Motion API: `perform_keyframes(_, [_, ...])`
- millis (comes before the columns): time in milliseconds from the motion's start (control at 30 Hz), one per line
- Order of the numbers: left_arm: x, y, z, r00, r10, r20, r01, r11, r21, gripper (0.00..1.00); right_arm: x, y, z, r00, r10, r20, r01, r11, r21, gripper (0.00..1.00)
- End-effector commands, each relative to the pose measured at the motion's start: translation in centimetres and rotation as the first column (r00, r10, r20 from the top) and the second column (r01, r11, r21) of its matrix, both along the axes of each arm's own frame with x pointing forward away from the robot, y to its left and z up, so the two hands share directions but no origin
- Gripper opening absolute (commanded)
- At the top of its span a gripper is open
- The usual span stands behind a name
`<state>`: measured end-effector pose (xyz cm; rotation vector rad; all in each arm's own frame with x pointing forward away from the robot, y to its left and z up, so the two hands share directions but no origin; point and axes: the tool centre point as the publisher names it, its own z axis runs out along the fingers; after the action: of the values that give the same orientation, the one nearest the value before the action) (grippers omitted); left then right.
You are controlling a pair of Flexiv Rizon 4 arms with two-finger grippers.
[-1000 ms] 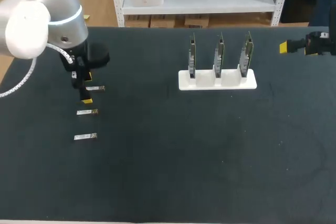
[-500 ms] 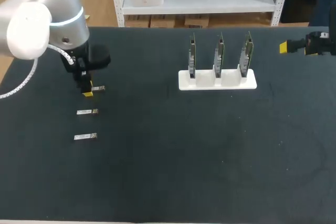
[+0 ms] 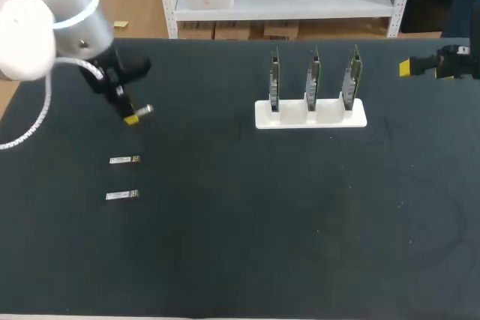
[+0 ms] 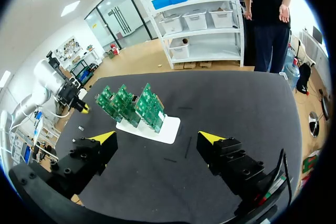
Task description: Pick up the optical module with the left hand, and insert it into the network port with the right hand.
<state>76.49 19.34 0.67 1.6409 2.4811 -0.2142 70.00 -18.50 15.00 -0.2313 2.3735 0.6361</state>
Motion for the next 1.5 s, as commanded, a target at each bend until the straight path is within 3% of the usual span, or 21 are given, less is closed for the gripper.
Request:
perform_keyframes(33, [1.1,1.7,3.1,0.977,0.212,0.035,-0.2,0.956,-0.216,0.0,0.0,0.0,0.0,1.0,0.0,0.0,0.0,1.0,0.0,1.0])
perform_keyframes(167, [3.1,2.5,5.8,0.929,0.362,0.072,-0.318,0.885,-0.341,0.0,0.0,0.0,0.0,1.0,0.0,0.0,0.0,1.0,0.0,1.0])
perform_keyframes(267, [4.2,2.5,8.2,0.9,0.422,0.108,-0.341,0.837,-0.428,0.0,0.0,0.0,0.0,1.0,0.0,0.0,0.0,1.0,0.0,1.0])
perform_keyframes(433, [5.5,1.5,12.2,0.856,0.491,0.165,-0.332,0.764,-0.553,0.0,0.0,0.0,0.0,1.0,0.0,0.0,0.0,1.0,0.0,1.0])
perform_keyframes(533, [6.0,0.3,13.9,0.844,0.5,0.194,-0.31,0.749,-0.585,0.0,0.0,0.0,0.0,1.0,0.0,0.0,0.0,1.0,0.0,1.0])
perform_keyframes(733, [6.2,-2.7,16.4,0.875,0.431,0.219,-0.194,0.728,-0.657,0.0,0.0,0.0,0.0,1.0,0.0,0.0,0.0,1.0,0.0,1.0])
perform_keyframes(867, [6.1,-4.6,17.8,0.902,0.366,0.229,-0.099,0.692,-0.715,0.0,0.0,0.0,0.0,1.0,0.0,0.0,0.0,1.0,0.0,1.0])
perform_keyframes(1133, [6.4,-9.2,19.7,0.933,0.234,0.272,0.048,0.67,-0.741,0.0,0.0,0.0,0.0,1.0,0.0,0.0,0.0,1.0,0.0,1.0])
perform_keyframes(1500, [5.8,-15.2,21.3,0.952,0.072,0.296,0.197,0.596,-0.778,0.0,0.0,0.0,0.0,1.0,0.0,0.0,0.0,1.0,0.0,1.0])
